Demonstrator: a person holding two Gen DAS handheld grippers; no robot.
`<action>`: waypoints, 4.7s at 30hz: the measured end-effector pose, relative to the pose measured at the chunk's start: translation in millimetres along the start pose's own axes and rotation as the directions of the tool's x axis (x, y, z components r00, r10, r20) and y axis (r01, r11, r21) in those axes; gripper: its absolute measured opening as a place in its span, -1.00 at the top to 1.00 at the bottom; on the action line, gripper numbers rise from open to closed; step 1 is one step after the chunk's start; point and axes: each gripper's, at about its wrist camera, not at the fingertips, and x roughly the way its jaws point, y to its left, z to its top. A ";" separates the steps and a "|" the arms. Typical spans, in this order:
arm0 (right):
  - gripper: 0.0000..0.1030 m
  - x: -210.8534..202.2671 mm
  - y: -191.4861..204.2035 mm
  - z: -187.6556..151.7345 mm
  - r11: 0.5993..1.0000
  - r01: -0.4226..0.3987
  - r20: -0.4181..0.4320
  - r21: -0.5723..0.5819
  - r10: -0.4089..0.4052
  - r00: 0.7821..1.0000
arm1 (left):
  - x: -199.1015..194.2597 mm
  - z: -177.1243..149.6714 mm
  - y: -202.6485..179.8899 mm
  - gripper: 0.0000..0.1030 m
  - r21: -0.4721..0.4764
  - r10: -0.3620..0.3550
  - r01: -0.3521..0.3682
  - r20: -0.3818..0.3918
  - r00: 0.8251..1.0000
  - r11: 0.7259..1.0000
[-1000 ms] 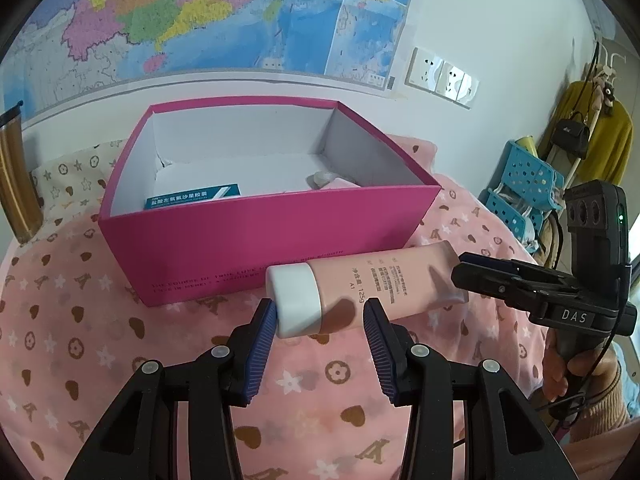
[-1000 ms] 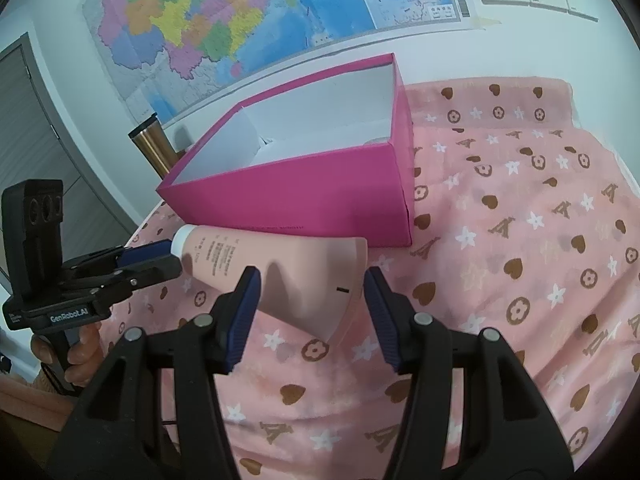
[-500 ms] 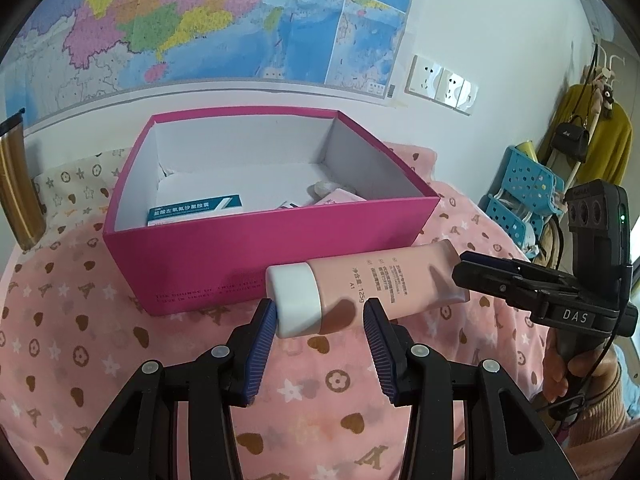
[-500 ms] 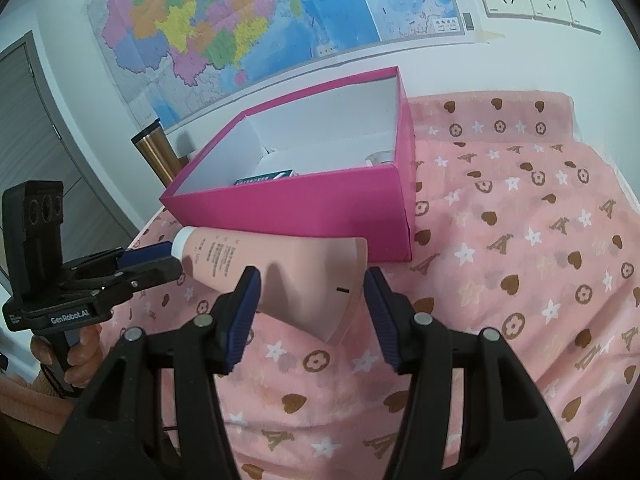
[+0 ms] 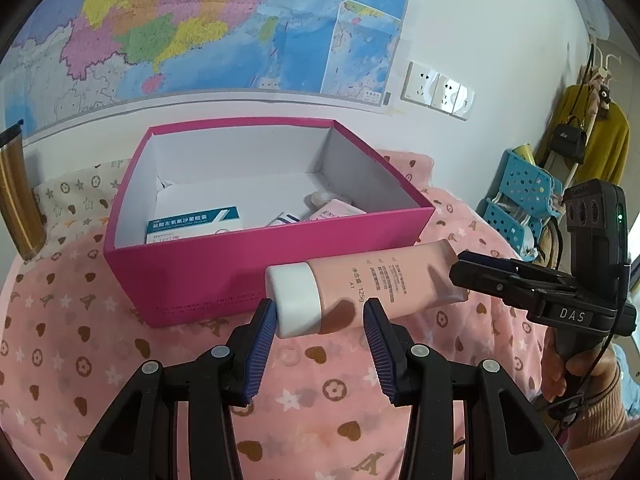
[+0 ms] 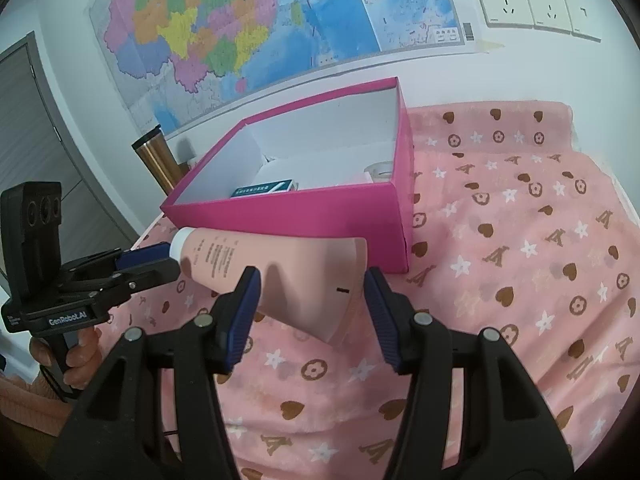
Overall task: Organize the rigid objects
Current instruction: 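Lift the peach tube and carry it over the magenta box, then lower the peach tube into the box and open the left gripper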
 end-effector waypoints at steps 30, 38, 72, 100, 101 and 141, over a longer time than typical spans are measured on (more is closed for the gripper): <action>-0.10 -1.9 4.5 16.9 0.999 -0.001 0.034 -0.037 0.002 0.999 | -4.5 10.8 1.9 0.13 0.007 0.008 -0.008 0.037 0.999 1.000; -0.10 -2.4 5.0 23.2 0.999 0.003 0.044 -0.046 -0.001 0.999 | -4.7 14.9 2.2 0.13 0.010 0.008 -0.008 0.045 0.999 1.000; -0.10 -2.6 2.2 43.2 0.998 0.016 0.083 -0.065 -0.011 0.997 | -2.0 35.6 3.3 0.13 0.020 0.013 -0.015 0.083 0.996 1.000; -0.10 1.7 -1.8 52.9 0.997 0.022 0.090 -0.068 -0.016 0.996 | 3.4 45.9 2.7 0.13 0.028 0.026 -0.029 0.101 0.995 0.999; -0.10 2.0 -2.2 53.7 0.997 0.022 0.090 -0.068 -0.016 0.996 | 3.6 46.3 3.0 0.13 0.027 0.027 -0.030 0.102 0.994 0.999; -0.10 7.4 -3.8 68.9 0.997 0.024 0.104 -0.076 -0.016 0.994 | 17.1 56.5 11.7 0.13 0.001 0.033 -0.033 0.094 0.995 0.999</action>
